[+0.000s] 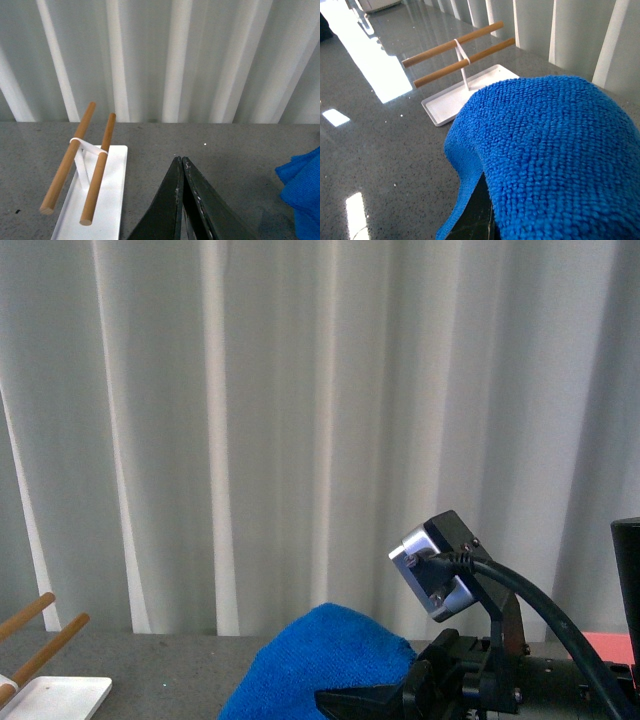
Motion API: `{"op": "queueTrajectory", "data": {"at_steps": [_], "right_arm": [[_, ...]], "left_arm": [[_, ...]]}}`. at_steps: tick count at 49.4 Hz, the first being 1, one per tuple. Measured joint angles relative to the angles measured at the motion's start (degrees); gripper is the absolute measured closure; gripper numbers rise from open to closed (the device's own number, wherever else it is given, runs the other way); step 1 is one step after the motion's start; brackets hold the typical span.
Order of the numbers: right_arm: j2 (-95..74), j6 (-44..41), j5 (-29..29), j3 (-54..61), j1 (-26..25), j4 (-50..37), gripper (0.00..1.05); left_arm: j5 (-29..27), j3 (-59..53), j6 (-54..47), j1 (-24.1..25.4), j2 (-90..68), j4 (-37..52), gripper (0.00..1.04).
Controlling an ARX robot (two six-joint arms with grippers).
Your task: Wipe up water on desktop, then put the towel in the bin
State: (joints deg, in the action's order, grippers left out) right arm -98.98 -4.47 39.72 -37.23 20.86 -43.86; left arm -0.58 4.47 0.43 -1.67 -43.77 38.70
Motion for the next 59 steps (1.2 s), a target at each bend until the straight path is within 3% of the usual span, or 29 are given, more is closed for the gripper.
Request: {"op": "queueTrajectory", "data": {"at_steps": [11,37,59], "right_arm": [[1.4,-0.7,-0.2,-0.1,0.1,1.4,0.99],[2.6,-1.9,0.0,-0.2,-0.4,3.3,0.99],[2.6,-2.3,0.2,-0.2,-0.5,3.3,0.99]], "left_arm": [[0.4,-3.1,0.0,1.5,6.2,-2.1,1.01],[0.5,-3.2,0.0,1.5,25.4,-20.1,1.01],[0.6,-3.2,0.0,1.5,32.9,-27.6,1.01]]}}
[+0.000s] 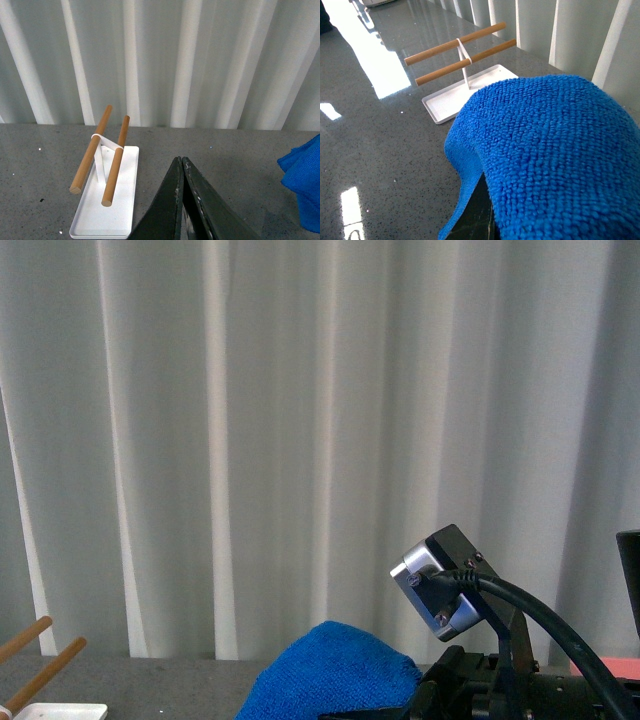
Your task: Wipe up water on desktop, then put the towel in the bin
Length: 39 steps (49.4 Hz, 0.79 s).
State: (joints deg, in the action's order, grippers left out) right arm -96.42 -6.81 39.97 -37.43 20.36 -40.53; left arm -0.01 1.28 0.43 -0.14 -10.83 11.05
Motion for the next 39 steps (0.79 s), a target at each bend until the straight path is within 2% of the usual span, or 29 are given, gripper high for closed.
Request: {"op": "queueTrajectory", "data": {"at_steps": [5,11,21,26,30,32,39], "right_arm": [[0.0,0.0,0.0,0.0,-0.1,-0.1,0.99],[0.0,0.0,0.2,0.0,-0.3,-0.3,0.99],[0.2,0.2,0.9,0.5,-1.2,-1.3,0.99],[0.1,2.9,1.6,1.6,-2.4,-4.5,0.99],[-2.2,9.1,1.3,1.9,-3.8,-12.1,0.99],[-5.1,13.5,-2.7,1.8,-4.3,-14.7,0.99],[-13.3,12.8,-15.3,0.6,-3.4,-7.0,0.99]], "left_arm": [[0.0,0.0,0.0,0.0,1.5,-1.5,1.01],[0.0,0.0,0.0,0.0,9.0,-10.5,1.01],[0.0,0.0,0.0,0.0,10.6,-11.0,1.01],[0.0,0.0,0.0,0.0,10.6,-11.0,1.01],[0.0,0.0,0.0,0.0,10.6,-11.0,0.85],[0.0,0.0,0.0,0.0,10.6,-11.0,0.76],[0.0,0.0,0.0,0.0,10.6,-11.0,0.49]]}}
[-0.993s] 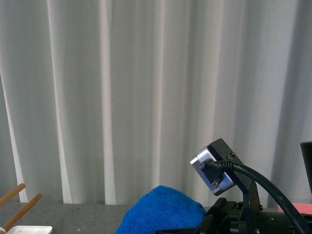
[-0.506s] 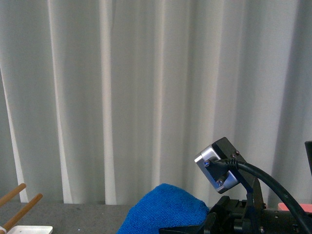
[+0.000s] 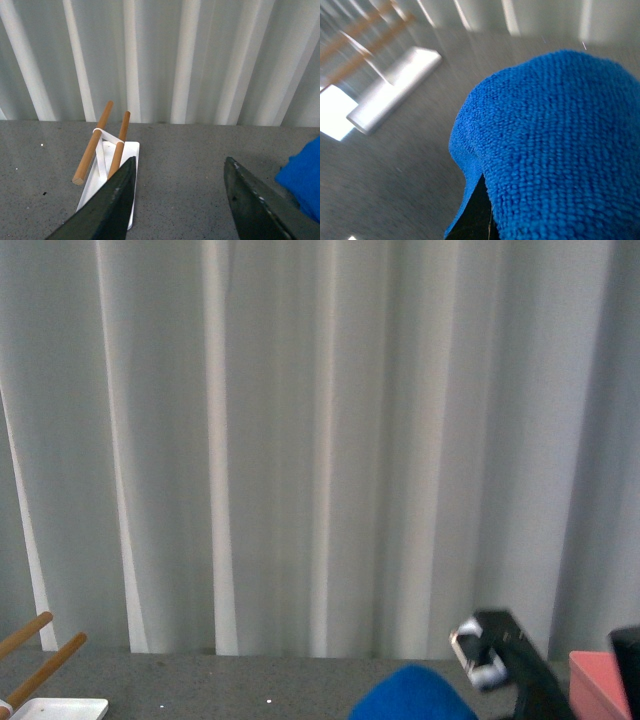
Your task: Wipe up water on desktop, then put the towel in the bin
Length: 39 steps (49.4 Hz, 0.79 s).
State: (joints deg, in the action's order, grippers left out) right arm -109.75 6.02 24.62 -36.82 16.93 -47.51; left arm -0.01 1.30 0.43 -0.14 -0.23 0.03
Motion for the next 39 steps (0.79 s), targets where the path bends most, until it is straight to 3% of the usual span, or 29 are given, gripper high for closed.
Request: {"op": "queueTrajectory", "data": {"at_steps": [7,16,39], "right_arm": [[-5.3,-5.4,-10.8,-3.2,1.2,13.9,0.99],[-8.4,-9.7,-20.2,-8.7,0.0,28.3,0.99],[-12.8,-21.8,-26.2,-22.6,-3.4,41.8,0.99]], "left_arm": [[0.0,0.0,0.0,0.0,0.0,0.0,0.3],[0.0,0.0,-0.1,0.0,0.0,0.0,0.05],[0.0,0.0,-0.1,0.0,0.0,0.0,0.07]]}}
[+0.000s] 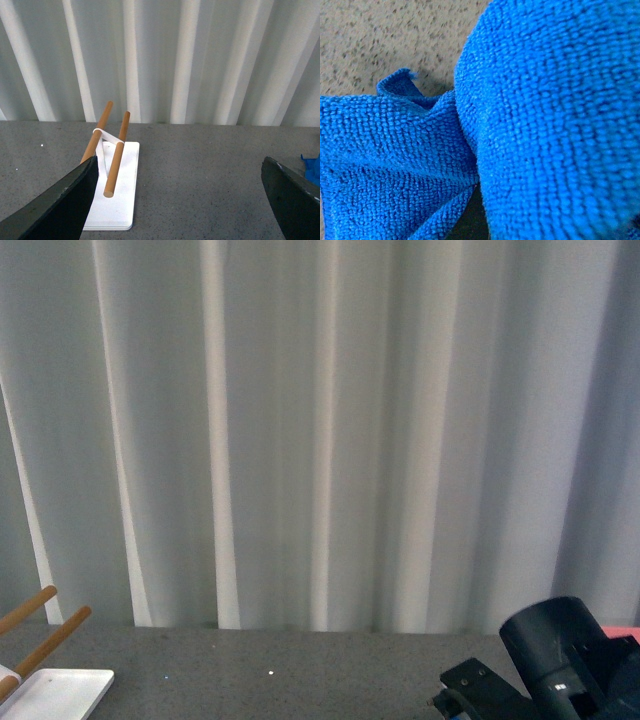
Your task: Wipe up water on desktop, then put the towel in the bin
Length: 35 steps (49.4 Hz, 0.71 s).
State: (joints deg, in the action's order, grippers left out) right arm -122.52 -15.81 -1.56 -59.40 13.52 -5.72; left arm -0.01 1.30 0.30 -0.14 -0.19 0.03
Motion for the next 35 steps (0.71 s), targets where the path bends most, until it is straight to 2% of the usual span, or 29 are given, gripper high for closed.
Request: {"op": "queueTrajectory", "data": {"at_steps": [9,16,27,35], "right_arm": [[-3.5,-1.8,0.2,-9.0,3.0,3.9,0.99],[-5.3,-0.5,2.8,-14.0,8.3,6.0,0.99],[-6.7,1.2,5.3,-13.5,14.6,4.8,0.99],[-4.9,5.2,8.7,-8.2,16.6,1.1,0.99]], "left_arm": [[0.0,0.0,0.0,0.0,0.0,0.0,0.07],[0.0,0.0,0.0,0.0,0.0,0.0,0.07],[0.0,0.0,0.0,0.0,0.0,0.0,0.07],[0.0,0.0,0.0,0.0,0.0,0.0,0.07]]}}
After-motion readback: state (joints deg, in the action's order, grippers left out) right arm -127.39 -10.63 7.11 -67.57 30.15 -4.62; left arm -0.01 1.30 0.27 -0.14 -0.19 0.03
